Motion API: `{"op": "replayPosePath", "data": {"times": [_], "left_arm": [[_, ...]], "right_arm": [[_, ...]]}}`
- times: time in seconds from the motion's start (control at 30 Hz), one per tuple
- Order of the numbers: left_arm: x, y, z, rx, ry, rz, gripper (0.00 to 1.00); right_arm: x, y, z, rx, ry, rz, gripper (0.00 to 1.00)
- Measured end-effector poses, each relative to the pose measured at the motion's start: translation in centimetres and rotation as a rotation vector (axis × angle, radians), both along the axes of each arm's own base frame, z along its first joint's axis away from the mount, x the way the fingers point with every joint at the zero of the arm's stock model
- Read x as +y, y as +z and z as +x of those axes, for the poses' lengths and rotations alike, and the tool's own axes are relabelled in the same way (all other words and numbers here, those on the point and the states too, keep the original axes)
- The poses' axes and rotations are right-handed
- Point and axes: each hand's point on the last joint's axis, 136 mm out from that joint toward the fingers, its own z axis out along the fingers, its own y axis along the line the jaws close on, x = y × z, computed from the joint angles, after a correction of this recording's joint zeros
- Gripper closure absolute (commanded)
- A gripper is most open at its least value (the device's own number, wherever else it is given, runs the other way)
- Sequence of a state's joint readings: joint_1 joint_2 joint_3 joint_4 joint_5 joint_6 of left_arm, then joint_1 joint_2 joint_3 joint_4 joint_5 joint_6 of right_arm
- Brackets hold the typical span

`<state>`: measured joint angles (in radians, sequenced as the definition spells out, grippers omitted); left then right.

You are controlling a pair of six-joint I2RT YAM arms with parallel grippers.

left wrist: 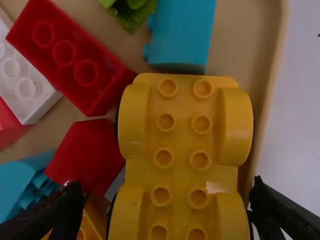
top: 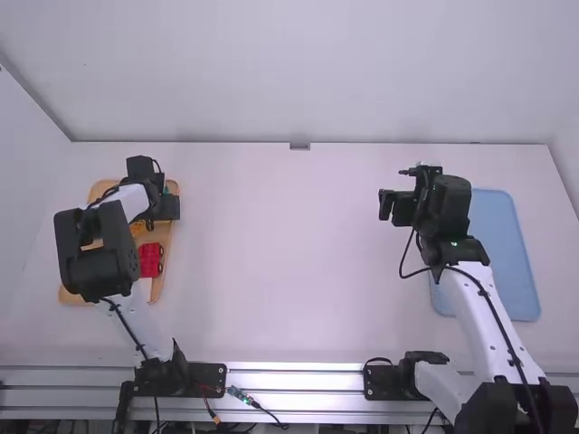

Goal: Assemble lego blocks to make yellow taxi

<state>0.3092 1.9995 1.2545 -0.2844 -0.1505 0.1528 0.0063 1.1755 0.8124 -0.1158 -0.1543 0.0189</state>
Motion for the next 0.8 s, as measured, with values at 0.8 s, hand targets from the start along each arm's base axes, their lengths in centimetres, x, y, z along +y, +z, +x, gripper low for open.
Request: {"op": "replayPosePath", "data": {"times": [0.8], "left_arm": [[0.06,-0.46,-0.01,-0.052,0.047,-0.101,0.15]], "right_arm": [[-0.17,0.04,0.04,-0.002,-0.005,0.0,0.01]]}}
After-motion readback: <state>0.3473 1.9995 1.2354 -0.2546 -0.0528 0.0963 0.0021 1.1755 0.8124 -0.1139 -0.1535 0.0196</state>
